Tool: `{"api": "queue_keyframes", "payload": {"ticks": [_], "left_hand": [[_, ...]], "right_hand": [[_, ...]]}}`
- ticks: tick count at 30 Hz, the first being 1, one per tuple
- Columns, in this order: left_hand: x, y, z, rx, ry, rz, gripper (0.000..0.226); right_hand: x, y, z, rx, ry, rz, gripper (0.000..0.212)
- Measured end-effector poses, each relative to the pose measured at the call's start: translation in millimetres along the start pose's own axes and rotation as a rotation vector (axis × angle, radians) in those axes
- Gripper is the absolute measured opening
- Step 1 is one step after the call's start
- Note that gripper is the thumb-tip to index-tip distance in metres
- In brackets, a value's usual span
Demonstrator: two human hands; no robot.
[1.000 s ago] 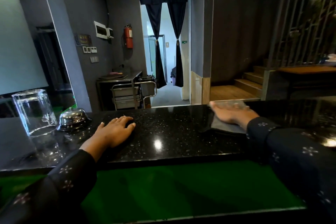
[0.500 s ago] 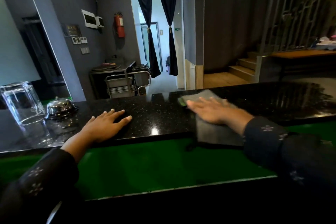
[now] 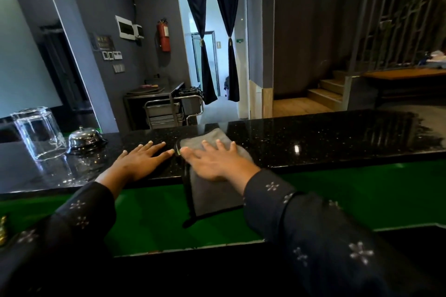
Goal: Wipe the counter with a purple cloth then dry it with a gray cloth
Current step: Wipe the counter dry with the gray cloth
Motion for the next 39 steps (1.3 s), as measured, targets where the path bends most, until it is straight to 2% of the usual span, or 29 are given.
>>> {"api": "queue_keyframes", "payload": {"ticks": [3, 6, 9, 13, 16, 19, 21, 24, 26, 29, 31, 33, 34, 39], "left_hand": [[1, 2, 1, 0.01, -0.003, 0.004, 0.069], [0, -1, 1, 0.005, -0.006, 0.004, 0.071], [-2, 0, 0, 0.012, -0.006, -0.019, 0.071], [-6, -4, 1, 0.034, -0.025, -0.012, 0.071], [-12, -4, 3, 0.049, -0.032, -0.012, 0.071], [-15, -4, 5, 0.019, -0.065, -0.012, 0.066], [-15, -4, 7, 0.003, -0.096, -0.014, 0.063], [-12, -3, 9, 0.022, -0.11, -0.008, 0.066], [-11, -4, 8, 0.028, -0.114, -0.016, 0.068], [-14, -4, 7, 0.03, -0.103, -0.021, 0.07], [-15, -4, 6, 0.031, -0.087, -0.016, 0.07], [-14, -4, 5, 0.028, -0.079, -0.012, 0.07], [-13, -4, 4, 0.029, -0.077, -0.011, 0.07], [-5, -3, 4, 0.046, -0.091, 0.002, 0.071]], "right_hand": [[1, 11, -61, -0.028, -0.085, -0.029, 0.068], [2, 29, -149, -0.02, -0.308, -0.07, 0.053], [0, 38, -191, 0.034, -0.476, -0.045, 0.06], [-24, 37, -150, 0.05, -0.495, -0.05, 0.068], [-76, 30, -78, 0.049, -0.36, -0.064, 0.071], [-129, 11, 2, 0.068, -0.181, -0.001, 0.075], [-143, 8, 21, 0.041, -0.139, 0.018, 0.075], [-143, 17, -14, -0.009, -0.155, 0.0, 0.074], [-128, 30, -67, -0.045, -0.262, -0.042, 0.077], [-88, 49, -144, -0.048, -0.483, -0.107, 0.07], [-64, 53, -162, -0.014, -0.542, -0.106, 0.072], [-55, 48, -150, -0.016, -0.532, -0.092, 0.088], [-52, 43, -134, -0.011, -0.496, -0.078, 0.089], [-19, 10, -42, 0.074, -0.146, -0.009, 0.06]]}}
Point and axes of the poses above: each hand's wrist, its own x-axis away from the middle knuckle, its own y-axis out of the back of the hand, z = x × y, the point moved 7 cm from there along -x, towards the middle knuckle, and after that the axes turned 3 degrees about -y, right-handed, at the moved point
